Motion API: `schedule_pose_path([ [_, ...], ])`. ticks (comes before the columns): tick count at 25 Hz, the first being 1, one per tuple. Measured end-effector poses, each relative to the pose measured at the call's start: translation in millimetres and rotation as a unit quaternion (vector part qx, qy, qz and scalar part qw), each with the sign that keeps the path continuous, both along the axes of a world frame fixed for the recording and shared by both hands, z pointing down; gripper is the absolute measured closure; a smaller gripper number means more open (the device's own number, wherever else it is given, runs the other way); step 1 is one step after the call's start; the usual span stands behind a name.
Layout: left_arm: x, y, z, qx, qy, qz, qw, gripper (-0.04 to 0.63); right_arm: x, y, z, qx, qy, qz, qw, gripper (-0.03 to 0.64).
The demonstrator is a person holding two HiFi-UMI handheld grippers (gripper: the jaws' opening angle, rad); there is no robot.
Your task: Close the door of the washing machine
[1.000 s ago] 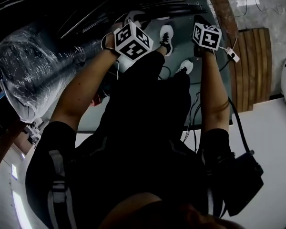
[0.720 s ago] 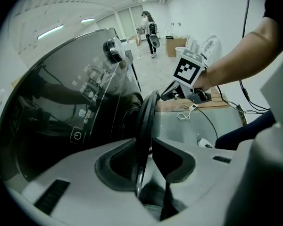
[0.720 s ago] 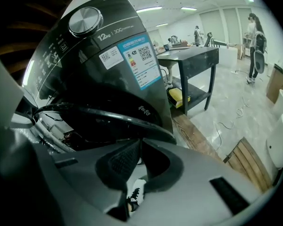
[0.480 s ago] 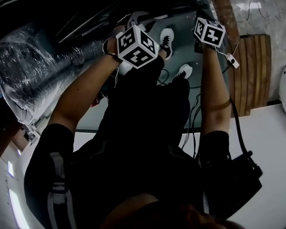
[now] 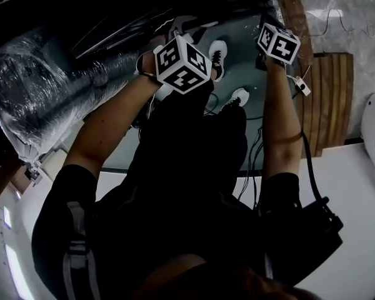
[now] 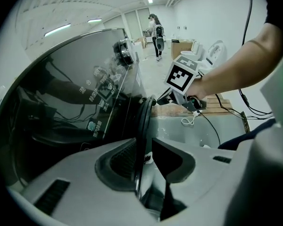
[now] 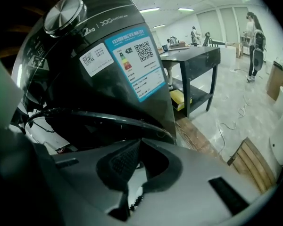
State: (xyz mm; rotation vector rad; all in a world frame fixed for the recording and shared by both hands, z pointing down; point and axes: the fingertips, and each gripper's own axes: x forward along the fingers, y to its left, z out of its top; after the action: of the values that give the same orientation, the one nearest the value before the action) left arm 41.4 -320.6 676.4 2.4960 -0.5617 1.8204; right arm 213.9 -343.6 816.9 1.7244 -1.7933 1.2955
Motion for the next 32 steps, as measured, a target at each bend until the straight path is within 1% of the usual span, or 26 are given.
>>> schedule_pose_path([
  [5, 1.1, -2.8, 0.3, -0.004, 0.003, -0.016, 0.9999, 0.489, -5.6, 2.6, 2.9, -0.033, -0.040, 0.014, 0.999, 0.614],
  [10, 1.2, -5.5, 0.2, 0.003, 0.007, -0.021, 0.9997, 0.489, -7.3, -0.3, 2.5, -0.030, -0.049, -0.011, 0.998, 0.615],
  [13, 2.0, -5.2, 0.9, 0.011, 0.006, -0.018, 0.9998, 0.489, -8.9, 2.5, 6.4, -0.038, -0.056, -0.007, 0.998, 0.615],
  [20, 3.2, -6.4, -0.3, 0.012, 0.015, -0.029, 0.9994, 0.489, -10.0, 2.3, 14.0, -0.032, -0.063, 0.014, 0.997, 0.615],
  [22, 3.1, -7.9, -1.0, 0.013, 0.018, -0.035, 0.9991, 0.489, -10.5, -1.5, 14.3, -0.027, -0.064, 0.009, 0.998, 0.615],
  [25, 3.5, -8.7, -2.2, 0.012, 0.024, -0.044, 0.9987, 0.489, -6.3, -9.1, 13.4, -0.016, -0.040, -0.010, 0.999, 0.615],
  [29, 2.1, -6.2, -3.7, 0.010, 0.033, -0.040, 0.9986, 0.489, -8.3, -6.3, 12.9, -0.016, -0.057, 0.010, 0.998, 0.615],
  [32, 0.4, -5.8, -3.5, 0.007, 0.034, -0.045, 0.9984, 0.489, -7.3, -7.5, 13.4, -0.011, -0.057, 0.005, 0.998, 0.614],
])
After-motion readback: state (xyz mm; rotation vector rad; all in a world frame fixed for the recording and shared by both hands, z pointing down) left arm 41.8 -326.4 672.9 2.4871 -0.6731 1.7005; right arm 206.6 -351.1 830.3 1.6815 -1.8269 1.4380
